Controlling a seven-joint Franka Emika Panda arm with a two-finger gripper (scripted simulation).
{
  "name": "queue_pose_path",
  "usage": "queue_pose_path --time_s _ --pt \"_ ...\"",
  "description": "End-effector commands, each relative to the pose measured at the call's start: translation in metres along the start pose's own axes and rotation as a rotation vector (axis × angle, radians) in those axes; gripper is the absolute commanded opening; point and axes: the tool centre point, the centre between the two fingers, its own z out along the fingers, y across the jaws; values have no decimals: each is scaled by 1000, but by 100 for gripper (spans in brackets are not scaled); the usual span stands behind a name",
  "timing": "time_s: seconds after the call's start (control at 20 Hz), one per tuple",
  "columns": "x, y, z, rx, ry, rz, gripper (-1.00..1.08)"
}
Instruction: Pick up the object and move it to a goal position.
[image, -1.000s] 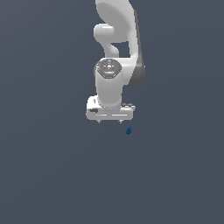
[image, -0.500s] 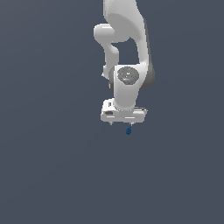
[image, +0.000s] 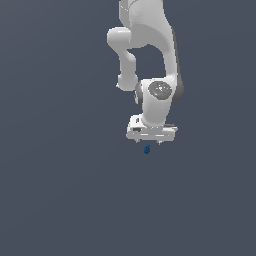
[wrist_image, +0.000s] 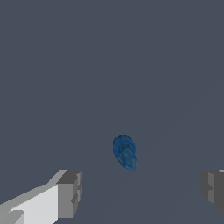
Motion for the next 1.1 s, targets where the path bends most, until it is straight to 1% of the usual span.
queue_pose_path --time_s 0.0,0.3,0.7,1.0,1.05 --pt "-1 -3 2 1 2 5 100" --pt "-1 -3 7 1 1 2 100" --pt "-3 -3 42 1 2 4 100" --pt "-2 -4 52 1 2 5 100" --pt "-2 -4 52 1 2 5 -100"
